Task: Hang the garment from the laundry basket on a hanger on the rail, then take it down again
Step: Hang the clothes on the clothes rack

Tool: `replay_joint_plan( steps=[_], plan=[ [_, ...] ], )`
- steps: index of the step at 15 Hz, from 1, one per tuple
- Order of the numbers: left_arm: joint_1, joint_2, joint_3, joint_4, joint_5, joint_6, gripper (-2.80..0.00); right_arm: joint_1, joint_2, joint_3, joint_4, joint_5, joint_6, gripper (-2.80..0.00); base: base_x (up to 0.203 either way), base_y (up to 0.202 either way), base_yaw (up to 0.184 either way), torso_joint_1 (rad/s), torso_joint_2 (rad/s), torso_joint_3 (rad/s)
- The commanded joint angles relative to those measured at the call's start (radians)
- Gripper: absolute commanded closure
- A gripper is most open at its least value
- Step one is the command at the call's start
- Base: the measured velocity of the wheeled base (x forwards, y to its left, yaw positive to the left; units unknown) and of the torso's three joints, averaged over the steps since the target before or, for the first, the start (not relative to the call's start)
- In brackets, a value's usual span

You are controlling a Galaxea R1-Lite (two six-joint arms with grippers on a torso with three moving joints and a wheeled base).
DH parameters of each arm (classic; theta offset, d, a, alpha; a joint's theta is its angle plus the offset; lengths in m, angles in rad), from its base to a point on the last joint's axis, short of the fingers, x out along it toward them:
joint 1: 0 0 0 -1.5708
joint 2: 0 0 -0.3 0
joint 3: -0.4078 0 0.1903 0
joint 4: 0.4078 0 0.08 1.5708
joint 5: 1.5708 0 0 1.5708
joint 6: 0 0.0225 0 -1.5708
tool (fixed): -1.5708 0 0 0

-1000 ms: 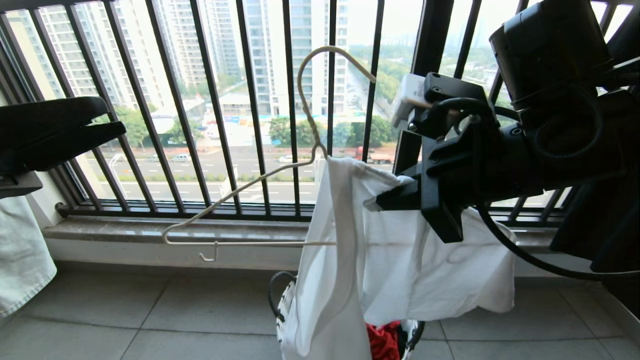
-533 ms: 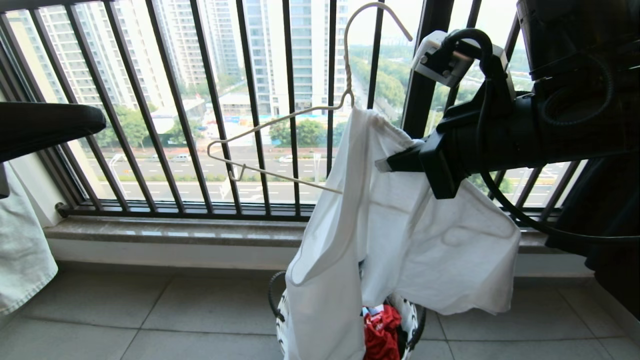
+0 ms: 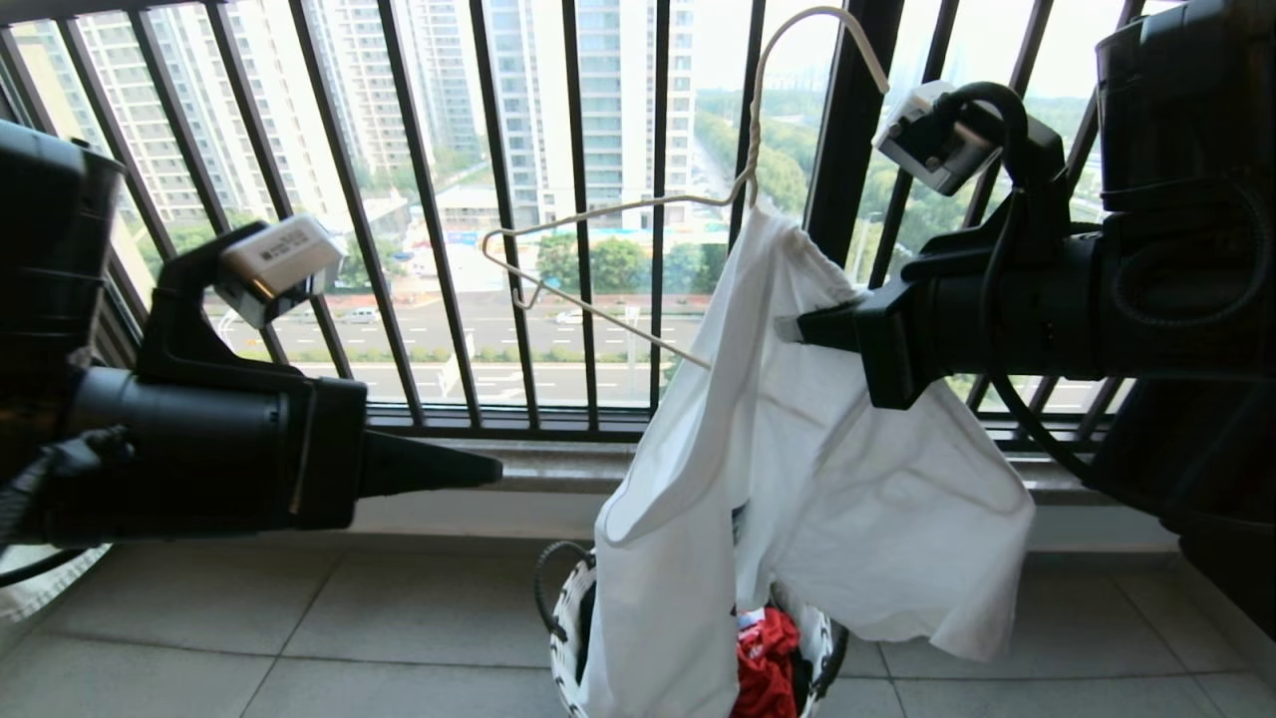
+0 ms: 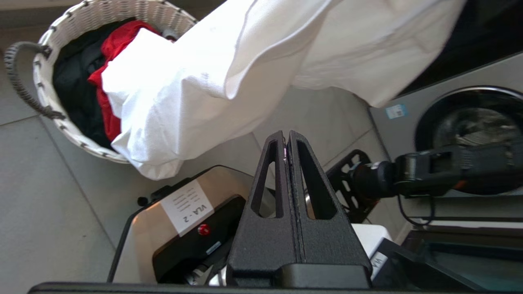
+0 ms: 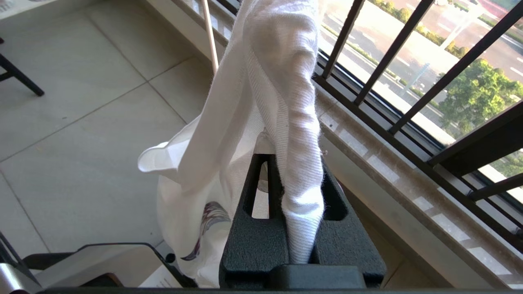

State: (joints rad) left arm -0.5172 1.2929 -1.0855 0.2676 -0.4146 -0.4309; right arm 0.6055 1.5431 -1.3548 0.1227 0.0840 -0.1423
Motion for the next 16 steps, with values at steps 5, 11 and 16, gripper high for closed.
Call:
replay_joint_plan(
  steps=[5,11,16],
  plan=[
    [-0.063,0.247,0.149,-0.347,0.099,-0.103,0.00,0.008,-0.041,0.133,-0.167,-0.001,0.001,0.00,0.000,0.000,0.000,0.000,0.00,0.000],
    [-0.063,0.204,0.162,-0.349,0.099,-0.100,-2.80,0.016,-0.037,0.140,-0.170,-0.001,0.003,0.00,0.000,0.000,0.000,0.000,0.00,0.000],
    [-0.064,0.239,0.194,-0.397,0.099,-0.087,-2.80,0.046,-0.035,0.140,-0.170,0.002,0.009,0.00,0.000,0.000,0.000,0.000,0.00,0.000]
  ],
)
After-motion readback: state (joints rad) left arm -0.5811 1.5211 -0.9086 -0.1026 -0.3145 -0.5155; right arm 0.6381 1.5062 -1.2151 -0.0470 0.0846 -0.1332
